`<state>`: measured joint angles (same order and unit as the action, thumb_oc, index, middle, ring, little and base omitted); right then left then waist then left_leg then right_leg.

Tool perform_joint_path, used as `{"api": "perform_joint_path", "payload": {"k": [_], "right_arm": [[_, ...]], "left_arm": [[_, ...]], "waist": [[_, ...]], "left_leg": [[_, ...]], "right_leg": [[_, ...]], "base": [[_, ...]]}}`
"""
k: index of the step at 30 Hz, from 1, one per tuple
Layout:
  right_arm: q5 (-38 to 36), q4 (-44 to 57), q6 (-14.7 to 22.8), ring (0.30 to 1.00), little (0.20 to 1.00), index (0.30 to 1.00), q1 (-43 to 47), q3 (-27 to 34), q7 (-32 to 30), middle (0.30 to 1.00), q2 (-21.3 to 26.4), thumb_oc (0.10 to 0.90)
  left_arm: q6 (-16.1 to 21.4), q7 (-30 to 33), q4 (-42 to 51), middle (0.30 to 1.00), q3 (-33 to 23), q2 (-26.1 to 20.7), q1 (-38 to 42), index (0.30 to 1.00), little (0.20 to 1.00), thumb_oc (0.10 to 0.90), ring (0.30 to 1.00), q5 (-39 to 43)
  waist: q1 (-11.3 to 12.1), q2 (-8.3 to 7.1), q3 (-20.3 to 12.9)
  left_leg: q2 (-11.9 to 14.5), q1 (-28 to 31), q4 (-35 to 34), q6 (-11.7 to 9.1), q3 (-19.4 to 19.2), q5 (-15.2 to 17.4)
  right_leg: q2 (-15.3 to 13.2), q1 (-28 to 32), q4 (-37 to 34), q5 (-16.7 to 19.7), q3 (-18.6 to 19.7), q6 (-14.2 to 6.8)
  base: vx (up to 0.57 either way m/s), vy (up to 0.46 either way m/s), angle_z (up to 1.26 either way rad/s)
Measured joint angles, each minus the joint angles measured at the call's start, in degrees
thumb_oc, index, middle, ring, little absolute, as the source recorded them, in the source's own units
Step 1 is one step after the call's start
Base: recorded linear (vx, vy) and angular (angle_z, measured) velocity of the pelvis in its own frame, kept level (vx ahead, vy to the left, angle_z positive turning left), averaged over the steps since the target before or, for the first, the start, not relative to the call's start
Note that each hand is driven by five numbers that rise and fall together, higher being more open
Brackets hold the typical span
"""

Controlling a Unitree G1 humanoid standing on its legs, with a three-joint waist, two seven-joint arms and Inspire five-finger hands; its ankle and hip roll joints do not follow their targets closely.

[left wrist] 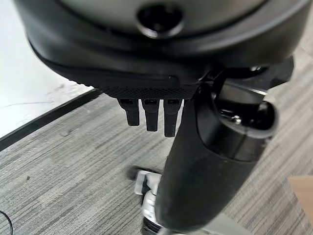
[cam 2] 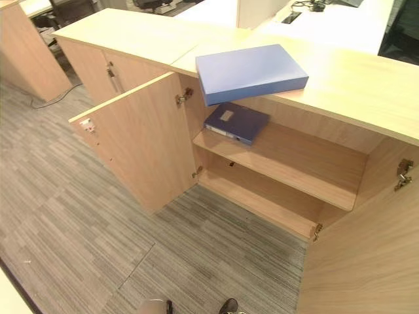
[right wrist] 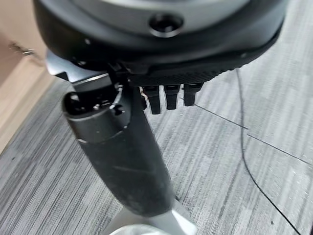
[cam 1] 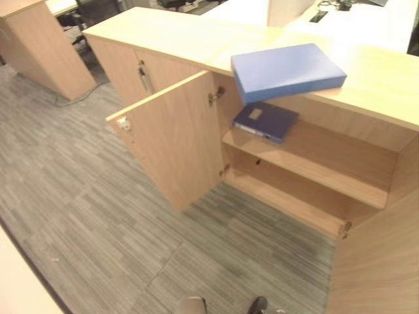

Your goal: Put the empty folder in the office cabinet

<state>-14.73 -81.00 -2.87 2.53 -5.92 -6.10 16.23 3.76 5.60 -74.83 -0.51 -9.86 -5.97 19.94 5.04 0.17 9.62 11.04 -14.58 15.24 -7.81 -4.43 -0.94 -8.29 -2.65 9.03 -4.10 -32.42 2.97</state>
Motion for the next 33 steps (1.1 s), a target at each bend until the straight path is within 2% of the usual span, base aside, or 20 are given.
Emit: {"api": "perform_joint_path", "payload": {"k": [2,3,5,6,7,8,9,11,14,15,17,19,20,21,22,24,25,29,31,33], "right_arm": [[0.04,1.18,0.02,0.9,0.9,0.9,-0.45,-0.82,-0.04,0.9,-0.51,0.8],[0.04,1.34,-0.09,0.9,0.9,0.9,-1.17,-1.12,0.02,0.9,-1.12,0.8],[0.41,-0.2,0.01,0.9,0.9,0.9,-0.74,-2.24,-0.04,0.9,0.01,0.8],[0.5,-0.61,-0.06,0.9,0.9,0.9,-0.99,-0.67,0.03,0.9,0.64,0.8],[0.46,-0.26,0.24,0.9,0.9,0.9,-0.95,1.26,0.01,0.9,1.45,0.8],[0.0,-0.12,1.01,0.9,0.9,0.9,-1.06,3.61,0.24,0.9,0.48,0.8],[-0.15,-0.13,1.19,0.9,0.9,0.9,-1.13,5.2,0.5,0.9,-0.81,0.8],[-1.5,1.02,1.05,0.9,0.9,0.9,-2.13,5.55,0.77,0.9,-4.42,0.8],[-1.13,1.11,0.18,0.9,0.9,0.9,-0.78,4.3,0.8,0.9,-4.37,0.8],[-1.04,2.07,-0.09,0.9,0.9,0.9,0.24,4.05,1.13,0.9,-4.62,0.8],[-1.0,2.5,0.04,0.9,0.9,0.9,0.58,3.01,1.82,0.9,-4.38,0.8],[-0.99,2.61,0.03,0.9,0.9,0.9,1.4,2.42,2.2,0.9,-4.83,0.8],[-0.98,2.56,-0.05,0.9,0.9,0.9,1.86,2.37,2.32,0.9,-6.68,0.8],[-0.97,2.36,-0.2,0.9,0.9,0.9,2.39,2.43,2.43,0.9,-6.13,0.8],[-0.96,2.63,-0.01,0.9,0.9,0.9,2.52,1.93,2.59,0.9,-4.92,0.8],[-0.82,4.6,0.08,0.9,0.9,0.9,1.38,0.92,2.53,0.9,-4.99,0.8],[-0.51,4.61,-0.05,0.9,0.9,0.9,1.41,0.94,2.61,0.9,-5.12,0.8],[0.53,4.09,-0.19,0.9,0.9,0.9,0.32,0.95,2.68,0.9,-5.97,0.8],[0.54,4.16,0.08,0.9,0.9,0.9,0.04,0.92,2.75,0.9,-4.87,0.8],[0.54,4.3,0.08,0.9,0.9,0.9,0.49,-0.02,2.73,0.9,-4.39,0.8]], "left_arm": [[-0.3,-0.15,-0.99,0.9,1.06,0.61,0.3,0.9,0.9,0.8,0.9,-0.04],[-0.06,-0.29,-1.65,0.9,1.4,0.46,0.3,0.9,0.9,0.8,0.9,-0.04],[-1.26,-0.55,-3.98,0.9,1.35,1.46,0.26,0.9,0.9,0.8,0.9,-0.01],[-1.29,-0.61,-6.33,0.9,1.22,2.41,0.01,0.9,0.9,0.8,0.9,-0.11],[-1.5,-1.08,-8.87,0.9,0.72,3.42,0.02,0.9,0.9,0.8,0.9,-0.19],[-2.08,-1.35,-9.79,0.9,0.81,3.56,-0.93,0.9,0.9,0.8,0.9,-0.67],[-2.14,-1.87,-9.49,0.9,0.95,2.96,-2.15,0.9,0.9,0.8,0.9,-0.95],[-1.91,-1.49,-6.63,0.9,3.03,-0.66,-2.58,0.9,0.9,0.8,0.9,-2.8],[-0.85,-1.39,-2.36,0.9,3.72,-2.66,-1.09,0.9,0.9,0.8,0.9,-3.11],[-0.78,-1.38,-1.42,0.9,3.83,-3.04,0.93,0.9,0.9,0.8,0.9,-3.48],[0.08,-1.4,-1.01,0.9,3.93,-2.88,1.65,0.9,0.9,0.8,0.9,-3.61],[0.57,-1.46,-0.81,0.9,5.45,-2.9,2.71,0.9,0.9,0.8,0.9,-4.69],[0.39,-1.94,-0.59,0.9,4.91,-4.38,2.59,0.9,0.9,0.8,0.9,-4.73],[0.17,-2.36,-0.79,0.9,4.79,-3.67,2.77,0.9,0.9,0.8,0.9,-4.74],[-0.94,-2.82,-1.67,0.9,4.8,-1.69,1.02,0.9,0.9,0.8,0.9,-4.8],[-1.71,-3.81,-1.97,0.9,4.66,-0.11,-2.5,0.9,0.9,0.8,0.9,-5.11],[-1.95,-3.7,-2.01,0.9,4.28,-0.5,-2.95,0.9,0.9,0.8,0.9,-5.11],[-2.1,-3.73,-1.95,0.9,4.3,-1.91,-4.42,0.9,0.9,0.8,0.9,-5.13],[-2.09,-3.88,-1.7,0.9,5.75,-0.94,-3.87,0.9,0.9,0.8,0.9,-5.87],[-1.77,-3.71,-0.99,0.9,7.41,-1.43,-3.35,0.9,0.9,0.8,0.9,-7.12]], "waist": [[-0.34,0.25,-0.09],[1.69,0.16,-0.15],[3.36,2.13,-0.46],[4.47,3.45,-1.18],[4.25,3.17,-1.52],[3.38,1.56,-1.93],[2.5,-0.06,-3.01],[1.1,-1.47,-4.1],[1.45,-1.32,-4.35],[0.79,-0.14,-4.27],[0.79,0.95,-4.89],[1.88,1.02,-4.73],[1.33,-3.39,-4.93],[0.99,-4.58,-4.57],[1.87,-1.27,-5.32],[2.32,-0.09,-5.8],[2.35,-0.65,-5.72],[3.16,-2.52,-5.35],[2.85,-1.38,-5.08],[2.95,-1.7,-4.98]], "left_leg": [[1.01,-0.42,-8.03,-1.71,3.0,-5.04],[2.19,1.12,-19.64,-4.04,9.26,-7.62],[2.99,1.06,-20.51,-4.32,14.67,-7.94],[2.38,3.21,-19.85,-3.46,15.1,-7.31],[-0.22,3.33,-16.39,-2.41,13.08,-9.78],[-3.28,2.63,-13.36,0.43,8.97,-8.71],[-5.34,2.88,-13.0,2.15,6.86,-7.57],[-9.87,6.41,-17.22,6.1,3.49,-8.8],[-12.72,8.12,-20.13,8.41,0.25,-8.69],[-14.22,8.9,-20.21,9.33,-0.97,-8.14],[-14.84,9.52,-20.2,9.78,-1.77,-7.75],[-15.1,9.31,-20.07,7.34,-2.8,-4.54],[-18.67,6.31,-12.12,9.63,-4.44,-1.86],[-18.16,3.89,-0.53,11.98,-5.26,2.19],[-15.78,4.57,2.54,12.54,-4.8,9.13],[-15.65,8.25,-4.36,11.72,-7.15,6.67],[-15.72,9.74,-7.71,11.45,-8.11,5.34],[-16.66,14.47,-15.56,13.12,-9.43,1.11],[-16.14,16.64,-18.14,12.77,-9.16,0.56],[-16.16,17.27,-18.76,12.55,-9.26,0.21]], "right_leg": [[0.53,2.16,-0.35,-1.36,3.3,-1.46],[0.41,3.33,-0.36,-2.18,5.86,-3.03],[-0.84,6.28,-2.67,-1.75,10.58,-6.37],[-2.44,6.27,-2.57,-1.83,14.65,-6.5],[-5.43,6.44,-3.27,-1.57,16.12,-6.5],[-8.73,7.19,-6.05,-1.55,17.08,-6.52],[-10.98,7.79,-7.19,-1.12,17.08,-7.27],[-12.0,9.05,-4.81,5.75,16.61,-10.53],[-13.26,8.23,-4.26,7.68,13.82,-12.08],[-15.79,6.41,-1.03,10.45,13.94,-14.6],[-16.35,5.23,0.21,7.31,14.17,-15.94],[-14.71,4.72,-0.21,5.74,10.38,-14.72],[-18.67,2.94,-1.9,3.42,6.56,-10.7],[-19.95,2.53,-1.18,4.83,5.62,-13.15],[-19.0,2.85,-0.95,4.75,2.77,-13.18],[-20.26,4.12,-3.01,6.78,-1.85,-13.56],[-20.27,4.19,-2.86,7.35,-3.26,-14.4],[-21.13,5.28,0.44,13.95,-2.32,-16.21],[-21.69,3.6,5.22,13.27,0.54,-17.03],[-22.81,2.13,6.36,11.99,0.41,-18.33]], "base": [[0.32,0.326,-0.79],[0.37,0.418,-1.1],[0.45,0.562,-1.31],[0.35,0.54,-1.35],[0.27,0.417,-1.53],[0.16,0.278,-1.18],[0.09,0.177,-0.84],[0.1,0.262,-0.6],[0.06,0.268,-0.54],[0.05,0.218,-0.33],[0.03,0.152,-0.26],[0.04,0.134,-0.08],[0.06,0.074,-0.12],[0.02,0.045,-0.49],[0.03,0.054,-1.11],[0.07,0.038,-0.96],[0.05,0.04,-0.38],[0.05,0.029,-0.3],[0.02,-0.028,-0.04],[-0.01,-0.147,-0.14]]}}
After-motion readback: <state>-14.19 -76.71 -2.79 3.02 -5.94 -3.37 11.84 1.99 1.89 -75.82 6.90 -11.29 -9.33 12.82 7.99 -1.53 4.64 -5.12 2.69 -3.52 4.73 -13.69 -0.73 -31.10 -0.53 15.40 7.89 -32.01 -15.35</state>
